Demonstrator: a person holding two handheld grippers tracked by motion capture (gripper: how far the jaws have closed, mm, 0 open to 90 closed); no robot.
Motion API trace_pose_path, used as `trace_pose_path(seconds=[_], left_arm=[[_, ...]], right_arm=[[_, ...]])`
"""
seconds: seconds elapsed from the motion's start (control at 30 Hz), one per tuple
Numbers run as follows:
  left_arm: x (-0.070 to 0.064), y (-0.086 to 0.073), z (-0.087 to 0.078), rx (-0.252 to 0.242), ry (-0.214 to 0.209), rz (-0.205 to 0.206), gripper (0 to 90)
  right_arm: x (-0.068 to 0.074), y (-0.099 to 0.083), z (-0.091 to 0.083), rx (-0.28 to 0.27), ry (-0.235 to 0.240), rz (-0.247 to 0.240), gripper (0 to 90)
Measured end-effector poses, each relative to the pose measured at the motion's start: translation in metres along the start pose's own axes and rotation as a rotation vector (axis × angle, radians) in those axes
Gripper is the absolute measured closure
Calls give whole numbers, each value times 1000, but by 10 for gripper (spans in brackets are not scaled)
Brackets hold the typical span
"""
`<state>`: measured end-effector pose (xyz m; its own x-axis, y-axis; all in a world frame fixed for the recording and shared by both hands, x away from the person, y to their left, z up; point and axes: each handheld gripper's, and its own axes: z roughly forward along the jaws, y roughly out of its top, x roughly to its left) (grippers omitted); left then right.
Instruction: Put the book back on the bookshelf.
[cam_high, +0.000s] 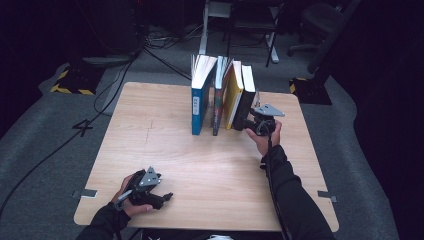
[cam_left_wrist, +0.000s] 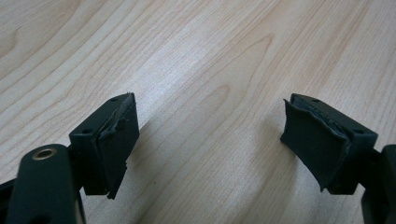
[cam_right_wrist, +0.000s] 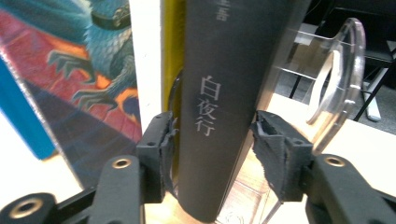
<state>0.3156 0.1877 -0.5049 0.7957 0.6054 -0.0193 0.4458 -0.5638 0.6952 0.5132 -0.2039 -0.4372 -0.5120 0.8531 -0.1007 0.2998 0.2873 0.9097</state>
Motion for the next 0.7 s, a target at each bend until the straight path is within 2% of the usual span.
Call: trace_pose_path(seconds=[0.03,0.07,0.13,0.3,0.5,0.7], left_arm=[[0,0,0,0,0,0,185],[0,0,0,0,0,0,185],[0,0,0,0,0,0,185],[0,0,0,-1,0,1,184],[0,1,1,-2,3,1,184],[1,1,1,-1,6,-1,184]], right_arm=[[0,0,0,0,0,0,469],[0,2,-2,12,1,-27,469],[-1,3,-4,15,4,-33,462],[-3,4,-13,43,16,-68,403],[-1,2,-24,124,76,-113,362],[-4,3,-36,157,96,-144,337]])
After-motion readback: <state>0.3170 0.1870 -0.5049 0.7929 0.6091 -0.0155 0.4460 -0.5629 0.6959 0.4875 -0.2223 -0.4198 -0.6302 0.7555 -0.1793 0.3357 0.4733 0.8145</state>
